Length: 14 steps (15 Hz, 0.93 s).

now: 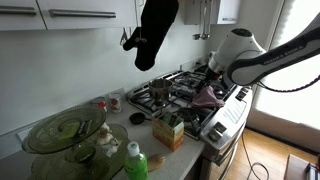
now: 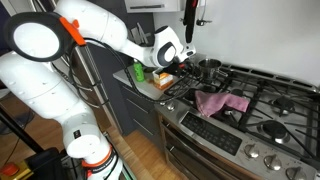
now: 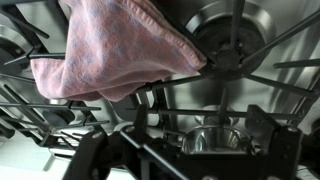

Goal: Move the silver pot to the top right side of the stove, pick up the purple cloth and wipe the silver pot, put the purple cloth back on the job of the stove

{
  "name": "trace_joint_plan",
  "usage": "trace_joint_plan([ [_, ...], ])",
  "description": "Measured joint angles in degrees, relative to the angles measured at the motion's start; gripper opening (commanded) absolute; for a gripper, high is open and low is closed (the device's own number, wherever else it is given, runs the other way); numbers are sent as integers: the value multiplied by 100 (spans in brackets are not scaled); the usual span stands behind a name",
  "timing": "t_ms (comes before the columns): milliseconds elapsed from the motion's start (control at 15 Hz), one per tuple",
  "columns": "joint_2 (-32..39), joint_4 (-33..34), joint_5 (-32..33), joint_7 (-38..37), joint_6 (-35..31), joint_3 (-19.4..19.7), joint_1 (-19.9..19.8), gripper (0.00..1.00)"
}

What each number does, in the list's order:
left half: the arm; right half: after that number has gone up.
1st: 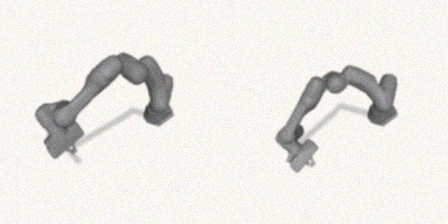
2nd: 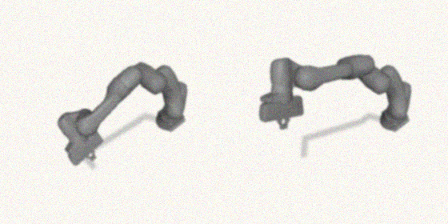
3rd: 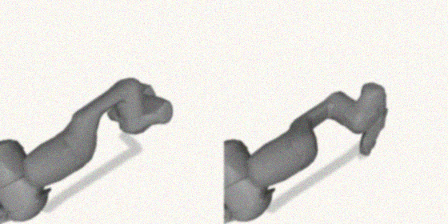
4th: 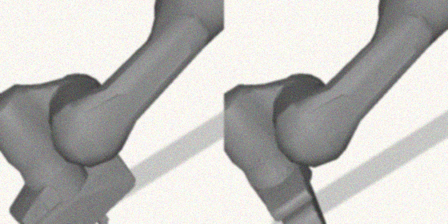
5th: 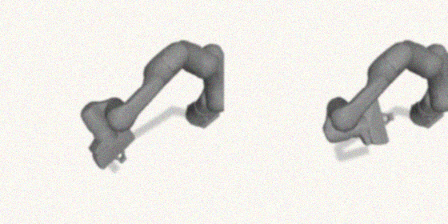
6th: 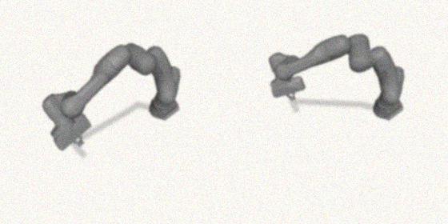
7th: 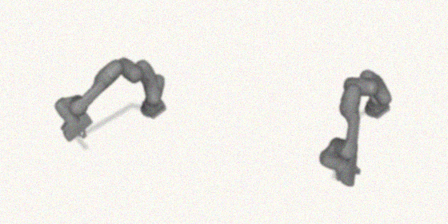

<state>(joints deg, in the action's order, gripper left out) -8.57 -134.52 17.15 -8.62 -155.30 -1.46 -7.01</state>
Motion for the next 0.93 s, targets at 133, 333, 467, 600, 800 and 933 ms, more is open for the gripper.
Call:
trace_joint_plan([
  [133,222,185,16,-68,-52,-2,-20,100],
  [333,263,246,19,-109,-52,-10,-21,100],
  [467,263,252,19,-113,-52,-4,-10,100],
  [600,315,370,545,-887,-36,-49,-164,100],
  [800,620,812,1157,-2147,214,-109,-376,100],
  [933,906,1176,1220,-2766,595,-146,-294,100],
])
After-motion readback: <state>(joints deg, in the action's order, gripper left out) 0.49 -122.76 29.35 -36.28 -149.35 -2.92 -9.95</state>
